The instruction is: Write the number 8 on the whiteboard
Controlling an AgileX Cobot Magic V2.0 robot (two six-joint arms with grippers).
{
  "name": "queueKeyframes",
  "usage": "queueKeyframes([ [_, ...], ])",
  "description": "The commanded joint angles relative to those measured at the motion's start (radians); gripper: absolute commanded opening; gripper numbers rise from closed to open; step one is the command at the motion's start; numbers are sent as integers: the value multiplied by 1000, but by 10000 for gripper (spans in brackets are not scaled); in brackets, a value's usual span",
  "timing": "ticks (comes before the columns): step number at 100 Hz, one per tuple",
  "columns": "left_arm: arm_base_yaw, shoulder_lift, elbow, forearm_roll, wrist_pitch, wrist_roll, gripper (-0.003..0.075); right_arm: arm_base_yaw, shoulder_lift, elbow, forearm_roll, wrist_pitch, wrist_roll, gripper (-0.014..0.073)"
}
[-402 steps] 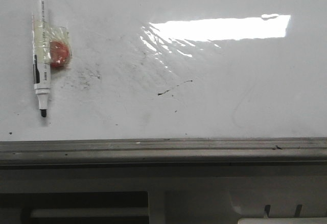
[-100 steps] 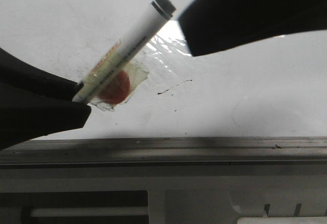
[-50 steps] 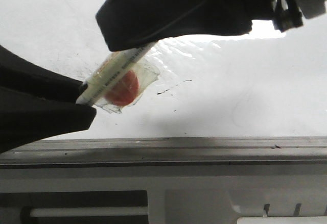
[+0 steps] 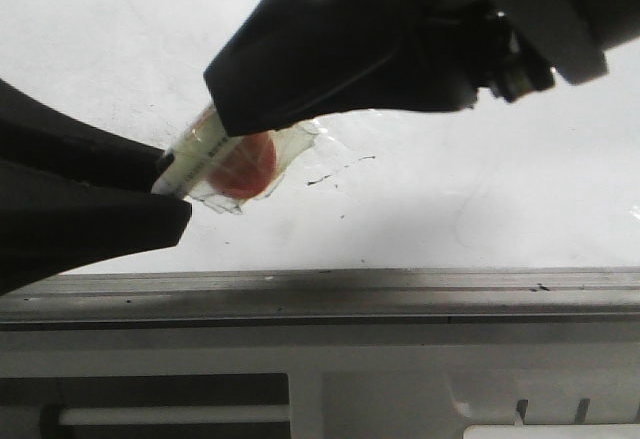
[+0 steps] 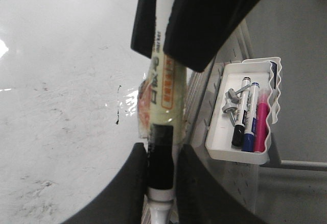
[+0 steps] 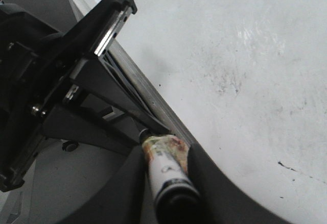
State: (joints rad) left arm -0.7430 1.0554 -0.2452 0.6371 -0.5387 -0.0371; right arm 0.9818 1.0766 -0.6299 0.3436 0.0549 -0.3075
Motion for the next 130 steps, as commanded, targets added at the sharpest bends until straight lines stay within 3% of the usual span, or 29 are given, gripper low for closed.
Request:
queueKeyframes([
  [1,-3,-16,-21,-22,-74,-5,-20,1,-12,-39,8,-49,-9,36],
  [10,-3,-16,-21,-22,-78,-5,-20,1,-12,-39,15,-26,-9,-53],
  [20,-3,-16,-21,-22,-80,-5,15,1,-12,-39,17,-19,-9,-62],
  [39,-3,-16,-21,-26,-106,-5,246,1,-12,-39,-16,-22,-9,-63],
  [51,-3,-26,-21,-59,-108,-5,330,1,-12,-40,10,-33,-9,-63],
  [69,-3,-155,-21,-213,-30,-5,334,1,-12,-76,42,-35,-9,-63],
  [96,44,-513,-21,-279,330,-5,334,-118,-12,-206,95,46,-7,-63],
  [117,94,-630,-21,-289,399,-5,334,-279,16,-312,123,137,-7,-63],
  [130,100,-630,-21,-315,401,-5,334,-327,61,-367,123,184,-7,-63],
])
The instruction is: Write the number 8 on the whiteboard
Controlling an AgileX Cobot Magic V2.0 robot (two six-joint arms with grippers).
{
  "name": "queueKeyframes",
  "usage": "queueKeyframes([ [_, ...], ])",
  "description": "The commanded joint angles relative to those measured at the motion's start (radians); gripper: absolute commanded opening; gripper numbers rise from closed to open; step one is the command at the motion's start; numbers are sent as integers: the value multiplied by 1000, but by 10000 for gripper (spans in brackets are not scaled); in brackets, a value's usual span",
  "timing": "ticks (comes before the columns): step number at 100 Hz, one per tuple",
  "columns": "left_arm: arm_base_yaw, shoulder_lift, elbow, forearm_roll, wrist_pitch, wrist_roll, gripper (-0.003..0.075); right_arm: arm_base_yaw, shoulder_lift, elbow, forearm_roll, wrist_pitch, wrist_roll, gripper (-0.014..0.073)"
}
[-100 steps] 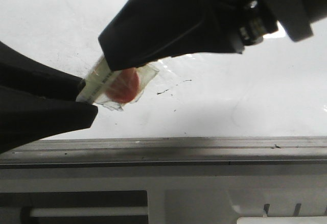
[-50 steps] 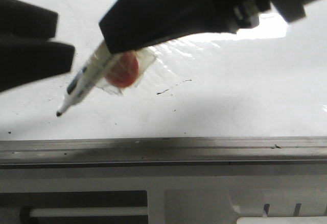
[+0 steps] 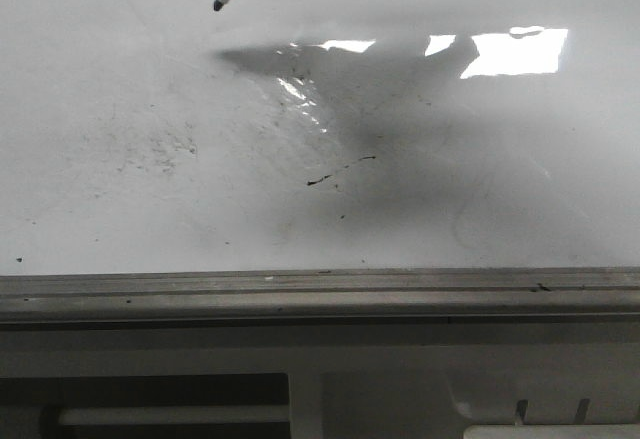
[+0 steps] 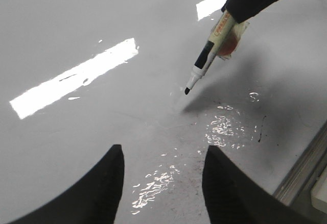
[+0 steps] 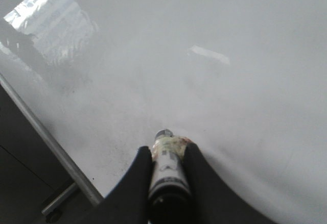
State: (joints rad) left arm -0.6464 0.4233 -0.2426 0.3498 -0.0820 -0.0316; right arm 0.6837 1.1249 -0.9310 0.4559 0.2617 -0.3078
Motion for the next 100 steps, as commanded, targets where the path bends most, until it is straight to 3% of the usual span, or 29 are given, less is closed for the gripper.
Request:
queueKeyframes([
  [1,3,2,-24,-28,-56,-11,334,-29,17,-71,11,-23,-7,-63],
  [36,3,2,-24,-28,-56,-11,334,-48,137,-99,4,71,-7,-63],
  [73,3,2,-24,-28,-56,-11,334,-72,79,-91,-104,252,11,-62],
  [100,3,2,-24,-28,-56,-11,334,11,137,-79,-65,127,11,-62],
])
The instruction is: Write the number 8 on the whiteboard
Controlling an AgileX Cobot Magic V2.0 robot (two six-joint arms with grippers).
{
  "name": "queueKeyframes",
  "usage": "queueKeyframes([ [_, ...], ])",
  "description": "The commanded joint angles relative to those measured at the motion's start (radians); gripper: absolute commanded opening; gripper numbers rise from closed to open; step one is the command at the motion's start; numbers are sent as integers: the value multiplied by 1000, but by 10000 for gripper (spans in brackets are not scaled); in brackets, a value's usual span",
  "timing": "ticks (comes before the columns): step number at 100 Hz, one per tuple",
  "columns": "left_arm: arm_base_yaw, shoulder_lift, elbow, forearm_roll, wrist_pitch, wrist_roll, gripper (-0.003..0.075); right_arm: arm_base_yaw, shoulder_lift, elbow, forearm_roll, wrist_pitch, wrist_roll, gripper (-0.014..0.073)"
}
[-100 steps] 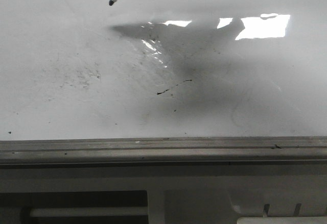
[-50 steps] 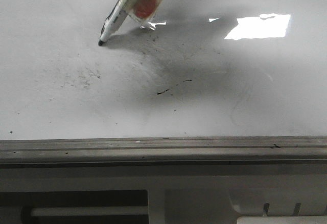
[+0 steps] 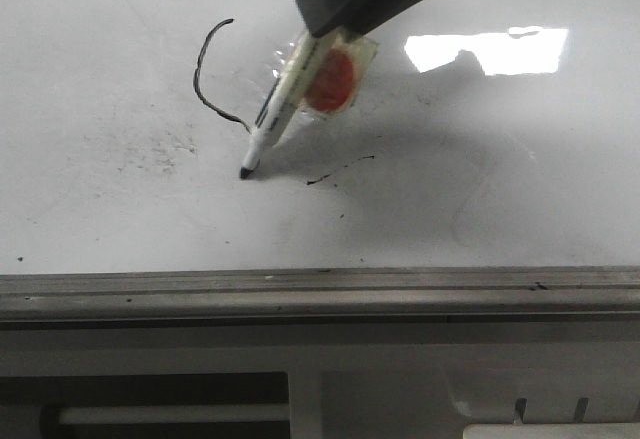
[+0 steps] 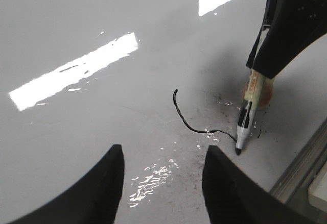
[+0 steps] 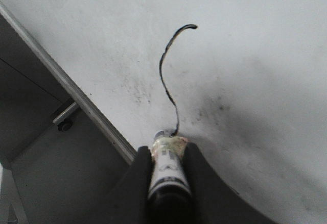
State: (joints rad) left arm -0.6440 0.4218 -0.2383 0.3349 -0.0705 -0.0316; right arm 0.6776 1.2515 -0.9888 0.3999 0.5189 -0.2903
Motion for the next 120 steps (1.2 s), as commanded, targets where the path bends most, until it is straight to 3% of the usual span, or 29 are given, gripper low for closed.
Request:
queueKeyframes([
  [1,1,4,-28,-13,-67,-11,334,20,13,-21,-9,-136,-7,-62],
  [19,1,4,-28,-13,-67,-11,334,11,15,-52,-9,-199,-7,-62],
  [48,1,4,-28,-13,-67,-11,334,-94,-22,-70,-22,-192,-7,-62],
  [78,1,4,-28,-13,-67,-11,334,-94,-20,-132,-45,-251,-7,-63],
  [104,1,7,-28,-11,-78,-11,334,-87,-20,-143,-45,-194,-7,-63],
  [120,-17,89,-28,7,-145,-11,334,-18,-29,-143,-50,-154,-19,-63],
])
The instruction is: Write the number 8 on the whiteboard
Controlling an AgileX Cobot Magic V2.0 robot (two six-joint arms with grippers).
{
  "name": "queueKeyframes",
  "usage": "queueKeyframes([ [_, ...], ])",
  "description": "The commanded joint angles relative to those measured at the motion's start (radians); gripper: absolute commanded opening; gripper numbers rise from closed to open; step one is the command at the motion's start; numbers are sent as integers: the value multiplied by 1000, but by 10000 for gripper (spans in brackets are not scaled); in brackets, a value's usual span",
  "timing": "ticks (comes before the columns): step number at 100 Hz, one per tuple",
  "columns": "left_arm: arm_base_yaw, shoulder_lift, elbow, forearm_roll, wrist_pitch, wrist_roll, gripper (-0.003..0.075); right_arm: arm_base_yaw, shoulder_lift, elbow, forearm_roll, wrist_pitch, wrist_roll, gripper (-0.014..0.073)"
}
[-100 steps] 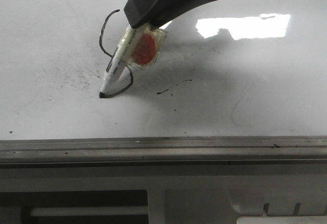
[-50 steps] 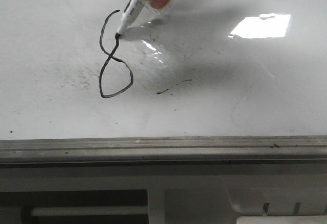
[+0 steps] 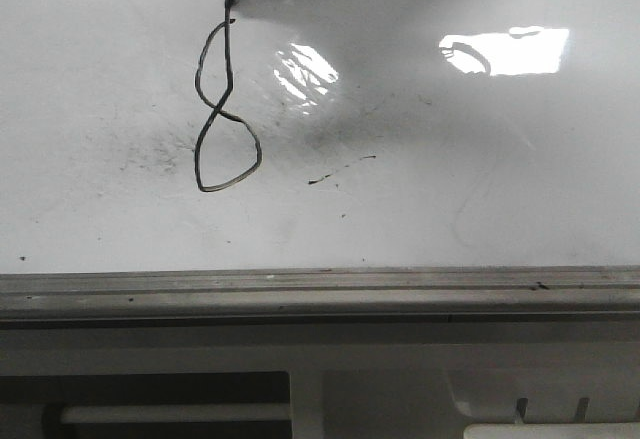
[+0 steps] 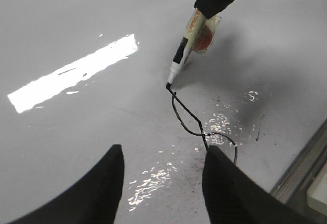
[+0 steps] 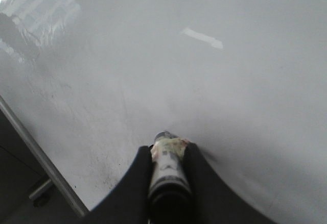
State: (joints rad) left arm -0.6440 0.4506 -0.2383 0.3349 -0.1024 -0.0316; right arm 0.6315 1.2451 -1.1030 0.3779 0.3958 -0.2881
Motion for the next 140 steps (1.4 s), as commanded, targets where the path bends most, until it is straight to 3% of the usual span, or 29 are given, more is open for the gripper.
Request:
queueKeyframes([
  [1,-21,66,-28,10,-117,-11,334,32,-22,-29,-30,-28,-21,-63],
  [26,-102,325,-49,50,-264,-11,334,146,-20,-5,-36,43,-21,-62],
  [39,-109,429,-84,50,-356,-11,334,154,-16,-3,-36,101,-3,-62],
  [95,-109,675,-141,108,-480,-11,329,164,-12,-3,-2,189,2,-63],
  [102,-109,678,-141,108,-480,-11,279,164,-12,-3,0,192,2,-63],
  [124,-109,678,-141,108,-480,-11,-22,164,-12,-3,9,211,2,-63],
  [134,-109,678,-141,110,-480,-15,-20,164,-12,-3,9,216,2,-48],
  [140,-109,678,-141,110,-480,-17,-20,164,-11,-3,9,226,2,18],
])
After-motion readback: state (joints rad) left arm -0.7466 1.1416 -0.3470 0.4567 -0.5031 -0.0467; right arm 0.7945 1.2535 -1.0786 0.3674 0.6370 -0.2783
